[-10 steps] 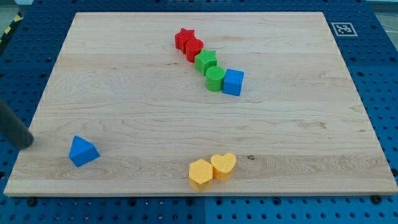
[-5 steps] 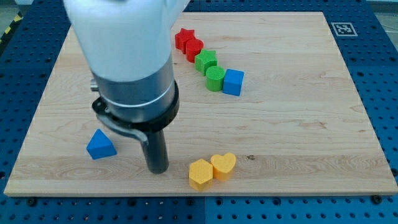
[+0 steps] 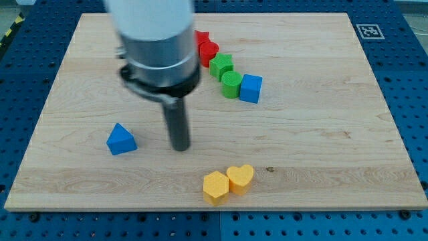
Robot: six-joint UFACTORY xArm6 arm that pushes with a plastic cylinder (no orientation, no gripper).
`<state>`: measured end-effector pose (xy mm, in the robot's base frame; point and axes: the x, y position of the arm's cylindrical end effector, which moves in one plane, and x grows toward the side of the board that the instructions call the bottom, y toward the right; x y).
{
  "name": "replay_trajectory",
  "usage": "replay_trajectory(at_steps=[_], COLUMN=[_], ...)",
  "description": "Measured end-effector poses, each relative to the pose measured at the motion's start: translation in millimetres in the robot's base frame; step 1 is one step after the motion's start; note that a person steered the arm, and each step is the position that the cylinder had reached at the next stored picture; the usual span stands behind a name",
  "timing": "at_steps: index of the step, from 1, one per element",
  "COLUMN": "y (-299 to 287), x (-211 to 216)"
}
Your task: Move the blue triangle to the bottom of the blue cube
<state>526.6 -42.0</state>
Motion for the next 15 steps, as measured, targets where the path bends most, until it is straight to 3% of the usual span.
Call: replay_trajectory(at_steps=[2,4,5,6,7,8,9,10,11,13,14,15], y=[-41.1,-145.0,-144.3,-105.6,-58.1,-50.5,-90.1,-107.8,-76.7,27.6,24.7,-29.4], x=[61.9,28.8,-2.5,-18.5,-18.4,-16.8,-16.7,13.6,33.7,-14.9,-19.8,-19.8])
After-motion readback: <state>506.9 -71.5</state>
